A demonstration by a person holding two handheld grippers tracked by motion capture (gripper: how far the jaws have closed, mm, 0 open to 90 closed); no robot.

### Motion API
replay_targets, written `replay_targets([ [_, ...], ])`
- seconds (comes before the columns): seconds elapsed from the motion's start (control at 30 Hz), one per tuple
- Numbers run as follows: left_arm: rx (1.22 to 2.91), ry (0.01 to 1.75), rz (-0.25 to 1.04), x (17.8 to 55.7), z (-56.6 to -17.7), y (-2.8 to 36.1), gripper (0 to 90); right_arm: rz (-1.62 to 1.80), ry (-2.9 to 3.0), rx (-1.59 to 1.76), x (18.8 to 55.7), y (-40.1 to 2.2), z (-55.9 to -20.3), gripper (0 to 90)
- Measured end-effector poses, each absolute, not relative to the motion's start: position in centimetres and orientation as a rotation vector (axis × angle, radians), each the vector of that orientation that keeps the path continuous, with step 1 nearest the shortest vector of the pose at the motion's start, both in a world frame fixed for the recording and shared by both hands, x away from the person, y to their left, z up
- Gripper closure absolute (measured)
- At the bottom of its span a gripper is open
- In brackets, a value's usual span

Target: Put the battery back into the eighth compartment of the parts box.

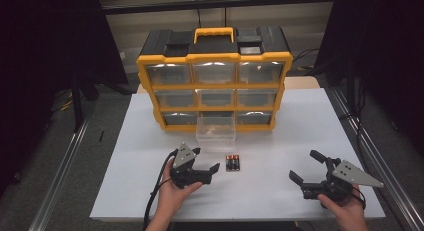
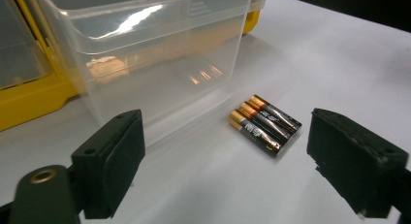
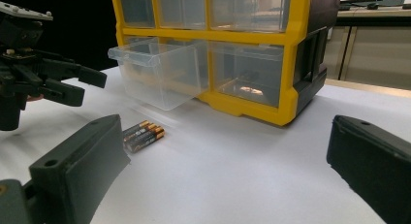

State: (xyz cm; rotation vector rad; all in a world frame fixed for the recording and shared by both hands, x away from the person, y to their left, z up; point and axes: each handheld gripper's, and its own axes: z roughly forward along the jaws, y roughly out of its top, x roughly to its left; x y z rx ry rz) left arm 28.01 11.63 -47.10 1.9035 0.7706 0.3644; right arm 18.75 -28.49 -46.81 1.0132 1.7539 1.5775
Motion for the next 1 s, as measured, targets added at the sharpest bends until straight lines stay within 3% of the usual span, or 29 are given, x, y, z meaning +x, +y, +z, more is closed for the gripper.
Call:
replay_targets([
  [0.27, 1.954, 0.762, 0.391, 28.1, -47.0, 9.8, 29.8, 1.582, 1.76, 1.01, 18.7, -28.5, -46.8, 0.0],
  [0.4, 1.989, 0.782, 0.328, 28.3, -47.4, 8.8, 31.1, 1.583, 1.764, 1.01, 18.7, -28.5, -46.8, 0.1],
  [0.7, 2.036, 0.819, 0.289, 28.4, -47.6, 7.1, 50.9, 1.586, 1.761, 1.001, 18.7, -28.5, -46.8, 0.3],
  [1.0, 2.084, 0.859, 0.309, 28.8, -47.9, 6.3, 55.1, 1.589, 1.761, 0.997, 18.7, -28.5, -46.8, 0.3],
])
